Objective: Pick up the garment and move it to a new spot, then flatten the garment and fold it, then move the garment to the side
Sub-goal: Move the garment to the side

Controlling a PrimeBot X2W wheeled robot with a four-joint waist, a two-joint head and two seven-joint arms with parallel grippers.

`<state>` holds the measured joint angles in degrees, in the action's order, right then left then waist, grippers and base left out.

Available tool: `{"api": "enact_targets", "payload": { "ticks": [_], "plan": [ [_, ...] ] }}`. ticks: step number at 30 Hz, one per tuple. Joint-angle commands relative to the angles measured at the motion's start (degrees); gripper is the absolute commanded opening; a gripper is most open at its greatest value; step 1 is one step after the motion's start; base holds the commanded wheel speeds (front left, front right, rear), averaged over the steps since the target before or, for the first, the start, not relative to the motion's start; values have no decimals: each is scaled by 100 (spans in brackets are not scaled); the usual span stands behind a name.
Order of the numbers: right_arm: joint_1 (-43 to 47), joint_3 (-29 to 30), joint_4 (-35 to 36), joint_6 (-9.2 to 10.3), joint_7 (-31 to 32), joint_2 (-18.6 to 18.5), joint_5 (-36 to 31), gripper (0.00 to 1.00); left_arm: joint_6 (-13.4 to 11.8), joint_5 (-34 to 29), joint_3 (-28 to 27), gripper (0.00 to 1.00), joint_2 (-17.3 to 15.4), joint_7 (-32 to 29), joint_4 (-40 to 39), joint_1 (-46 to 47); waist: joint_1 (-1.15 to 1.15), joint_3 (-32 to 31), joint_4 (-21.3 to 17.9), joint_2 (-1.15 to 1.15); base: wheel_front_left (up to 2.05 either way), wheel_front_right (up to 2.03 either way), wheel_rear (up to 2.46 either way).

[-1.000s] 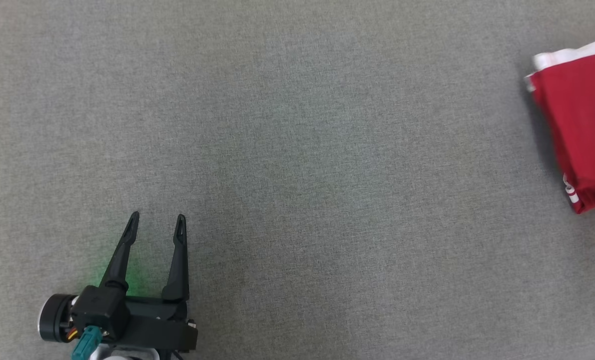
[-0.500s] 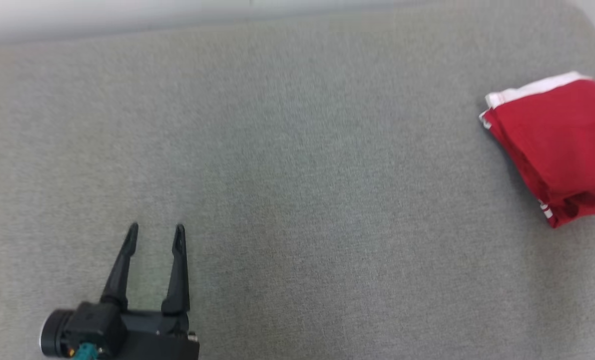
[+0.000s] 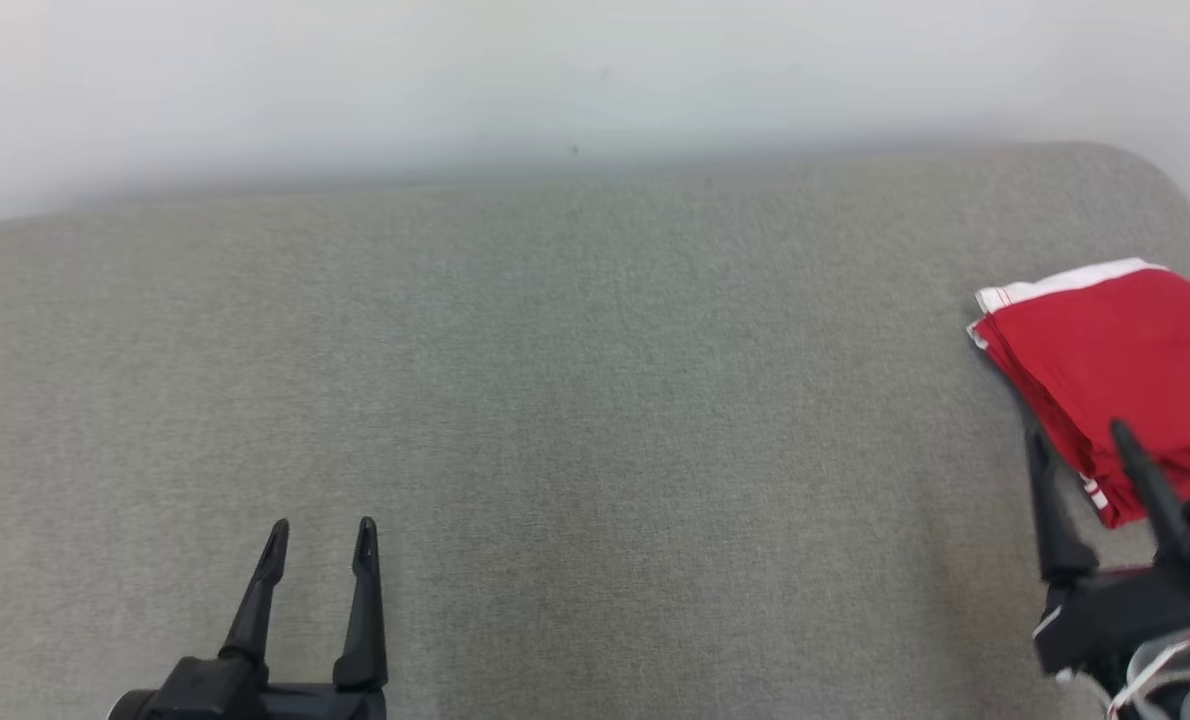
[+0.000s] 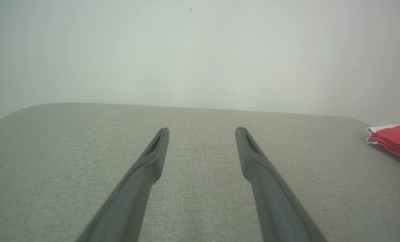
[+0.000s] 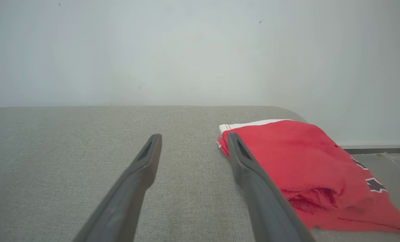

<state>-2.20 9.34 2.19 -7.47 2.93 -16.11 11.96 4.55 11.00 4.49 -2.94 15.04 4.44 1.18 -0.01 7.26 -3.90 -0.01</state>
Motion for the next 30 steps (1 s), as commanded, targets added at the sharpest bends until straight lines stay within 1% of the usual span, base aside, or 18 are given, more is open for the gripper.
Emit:
{"api": "enact_targets", "payload": {
  "ticks": [1, 5, 8, 12, 21, 30],
  "plan": [
    [173, -40, 45, 1, -79, 109, 83, 100, -21, 90, -52, 100, 6, 16, -1, -110, 1, -253, 232, 1, 0, 0, 0],
    [474, -245, 94, 1, -271, 429, 104, 100, -145, 249, -182, 100, 8, 16, 73, -215, 1, -373, 285, 1, 0, 0, 0],
    [631, -345, 18, 1, -389, 668, 80, 100, -124, 223, -242, 100, 4, 16, 118, -261, 1, -456, 323, 1, 0, 0, 0],
    [725, -525, -175, 1, -582, 925, 81, 100, -183, 299, -232, 100, 4, 16, 180, -392, 1, -550, 341, 1, 0, 0, 0],
    [713, -812, -782, 1, -1053, 1114, 183, 100, -348, 460, -331, 100, 7, 16, 322, -560, 1, -696, 300, 1, 0, 0, 0],
    [506, -1026, -1295, 1, -1389, 1230, 209, 100, -323, 402, -398, 100, 7, 16, 498, -664, 1, -796, 245, 1, 0, 0, 0]
  ]
}}
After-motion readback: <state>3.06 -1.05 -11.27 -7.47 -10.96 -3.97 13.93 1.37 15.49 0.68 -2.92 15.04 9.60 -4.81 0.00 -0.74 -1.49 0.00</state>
